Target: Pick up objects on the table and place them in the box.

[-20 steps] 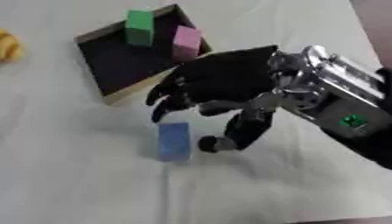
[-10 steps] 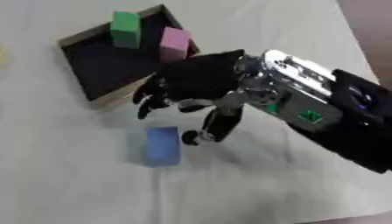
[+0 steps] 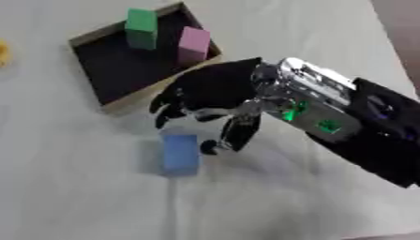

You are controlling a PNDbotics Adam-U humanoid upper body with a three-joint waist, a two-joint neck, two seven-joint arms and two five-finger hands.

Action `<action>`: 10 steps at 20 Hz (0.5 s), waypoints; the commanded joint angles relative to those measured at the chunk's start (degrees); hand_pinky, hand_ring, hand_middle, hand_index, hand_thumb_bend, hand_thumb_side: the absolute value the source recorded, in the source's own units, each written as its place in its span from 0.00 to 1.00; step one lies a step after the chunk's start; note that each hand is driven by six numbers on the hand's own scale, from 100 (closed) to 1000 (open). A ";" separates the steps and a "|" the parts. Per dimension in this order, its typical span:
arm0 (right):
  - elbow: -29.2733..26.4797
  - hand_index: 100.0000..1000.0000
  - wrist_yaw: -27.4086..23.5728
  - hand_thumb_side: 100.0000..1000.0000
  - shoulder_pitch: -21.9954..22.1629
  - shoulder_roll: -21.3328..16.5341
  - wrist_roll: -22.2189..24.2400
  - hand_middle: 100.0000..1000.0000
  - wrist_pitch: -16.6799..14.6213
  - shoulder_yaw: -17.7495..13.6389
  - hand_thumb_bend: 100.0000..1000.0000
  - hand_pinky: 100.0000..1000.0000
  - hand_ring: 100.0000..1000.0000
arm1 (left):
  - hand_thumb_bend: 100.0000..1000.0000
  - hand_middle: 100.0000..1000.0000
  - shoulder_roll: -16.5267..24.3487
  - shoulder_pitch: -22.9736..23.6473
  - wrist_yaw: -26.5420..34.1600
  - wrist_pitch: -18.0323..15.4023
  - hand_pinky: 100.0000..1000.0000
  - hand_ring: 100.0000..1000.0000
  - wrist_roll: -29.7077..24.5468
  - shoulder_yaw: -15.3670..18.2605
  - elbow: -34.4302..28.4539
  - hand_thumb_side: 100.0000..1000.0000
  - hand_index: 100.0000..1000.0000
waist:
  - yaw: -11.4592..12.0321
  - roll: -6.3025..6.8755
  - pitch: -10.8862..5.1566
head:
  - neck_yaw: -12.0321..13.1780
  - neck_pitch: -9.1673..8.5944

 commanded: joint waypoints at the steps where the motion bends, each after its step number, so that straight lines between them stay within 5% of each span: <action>1: -1.74 0.86 -1.42 0.00 -1.09 -0.74 1.78 0.92 -1.23 -0.19 0.28 0.93 0.93 | 0.23 0.77 1.10 -0.14 0.37 -0.08 0.72 0.79 -0.10 0.73 -0.89 0.76 0.85 | -0.06 -0.41 -0.45 | 0.30 0.03; 10: -5.07 0.85 -6.64 0.00 -1.94 -0.67 6.10 0.93 -2.55 -0.16 0.24 0.93 0.93 | 0.23 0.77 1.00 0.00 0.46 -0.12 0.72 0.79 -0.19 0.73 -1.08 0.76 0.85 | -0.04 -0.57 -0.45 | 0.39 0.27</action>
